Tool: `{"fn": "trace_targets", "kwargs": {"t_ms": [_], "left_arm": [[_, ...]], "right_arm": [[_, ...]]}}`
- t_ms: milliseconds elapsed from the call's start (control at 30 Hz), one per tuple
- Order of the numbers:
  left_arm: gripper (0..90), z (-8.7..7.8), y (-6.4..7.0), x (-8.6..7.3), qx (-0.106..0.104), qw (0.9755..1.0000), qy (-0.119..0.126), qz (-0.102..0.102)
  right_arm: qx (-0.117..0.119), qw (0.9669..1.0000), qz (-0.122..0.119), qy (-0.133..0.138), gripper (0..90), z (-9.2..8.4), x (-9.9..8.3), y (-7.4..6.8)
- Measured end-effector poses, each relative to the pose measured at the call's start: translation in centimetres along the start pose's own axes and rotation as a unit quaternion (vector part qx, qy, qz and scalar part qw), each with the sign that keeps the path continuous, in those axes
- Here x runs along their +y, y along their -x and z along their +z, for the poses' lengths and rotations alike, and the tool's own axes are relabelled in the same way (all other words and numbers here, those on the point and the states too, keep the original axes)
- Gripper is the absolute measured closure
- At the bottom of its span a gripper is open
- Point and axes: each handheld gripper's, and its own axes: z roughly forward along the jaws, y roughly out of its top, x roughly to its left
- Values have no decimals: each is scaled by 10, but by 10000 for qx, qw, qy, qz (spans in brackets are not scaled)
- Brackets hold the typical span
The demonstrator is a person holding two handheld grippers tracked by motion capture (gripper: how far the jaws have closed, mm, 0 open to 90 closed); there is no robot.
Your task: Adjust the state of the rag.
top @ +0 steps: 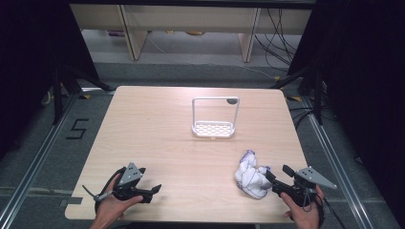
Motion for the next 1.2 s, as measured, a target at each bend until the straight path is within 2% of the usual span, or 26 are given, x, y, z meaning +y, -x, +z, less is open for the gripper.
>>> {"fn": "trace_targets", "kwargs": {"t_ms": [67, 100, 167, 200, 300, 333, 367, 400, 500, 533, 600, 633, 667, 700, 733, 767, 800, 867, 900, 933, 1000, 1067, 1100, 1133, 1167, 1200], "left_arm": [[150, 1, 1, 0, 1, 10000, 37, -49], [149, 1, 1, 0, 10, 10000, 37, -56], [150, 1, 1, 0, 24, 10000, 47, -72], [150, 1, 0, 0, 35, 10000, 6, -32], [151, 1, 0, 0, 68, 10000, 9, -31], [151, 2, 0, 0, 58, 10000, -19, -57], [151, 2, 0, 0, 58, 10000, -19, -57], [151, 2, 0, 0, 78, 10000, -42, -21], [151, 2, 1, 0, 71, 10000, -43, 0], [152, 3, 2, 0, 74, 10000, -2, -49], [152, 3, 2, 0, 72, 10000, -8, -48], [152, 2, 1, 0, 74, 10000, -42, 2], [152, 2, 0, 0, 80, 10000, -46, 17], [152, 2, 0, 0, 80, 10000, -46, 17], [152, 1, 0, 0, 90, 9999, -70, 28], [151, 2, 0, 0, 80, 9999, -52, 30], [151, 2, 1, 0, 82, 10000, -14, 7], [151, 2, 1, 1, 75, 10000, -38, 35], [151, 2, 1, 1, 55, 9999, -71, 58], [151, 2, 2, 1, 79, 9999, -73, 53], [150, 3, 2, 1, 67, 9999, -75, 81], [149, 3, 2, 1, 41, 9999, -59, 89], [149, 4, 2, 1, 58, 10000, -11, 45], [149, 4, 3, 0, 36, 10000, 19, 16], [149, 5, 3, 1, 34, 10000, 24, 20], [149, 4, 2, 1, 30, 9999, -53, 112]], "right_arm": [[16, 10000, -81, 11, 266, 0, 0, 1], [-54, 10000, -2, -30, 266, 0, 0, -1], [34, 10000, 2, -44, 264, 0, 1, -1], [37, 9999, 126, -62, 258, -1, 1, -2], [61, 9999, 53, -114, 233, 1, 2, 0], [57, 9997, -94, -205, 225, 4, 2, 1], [57, 9997, -94, -205, 225, 4, 2, 1], [124, 9996, 41, -261, 225, 4, 4, -3], [141, 9995, 30, -284, 238, 4, 5, -8], [164, 9995, -124, -233, 249, 6, 7, -8], [151, 9992, -151, -329, 289, 5, 10, -14], [259, 9984, -401, -308, 324, 8, 12, -12], [362, 9976, -449, -391, 400, 10, 14, -19], [362, 9976, -449, -391, 400, 10, 14, -19], [480, 9956, -668, -452, 416, 12, 16, -20], [515, 9946, -738, -514, 426, 13, 17, -23], [626, 9921, -876, -643, 460, 17, 18, -28], [677, 9909, -959, -658, 470, 20, 18, -30], [691, 9904, -844, -850, 480, 23, 18, -37], [691, 9904, -844, -850, 480, 23, 18, -37], [668, 9891, -854, -997, 489, 28, 18, -39], [701, 9869, -976, -1076, 502, 37, 16, -35], [695, 9872, -927, -1095, 525, 40, 14, -34], [698, 9874, -771, -1195, 562, 42, 12, -34], [826, 9854, -847, -1226, 615, 44, 12, -30], [905, 9852, -790, -1223, 668, 47, 10, -30]]}}
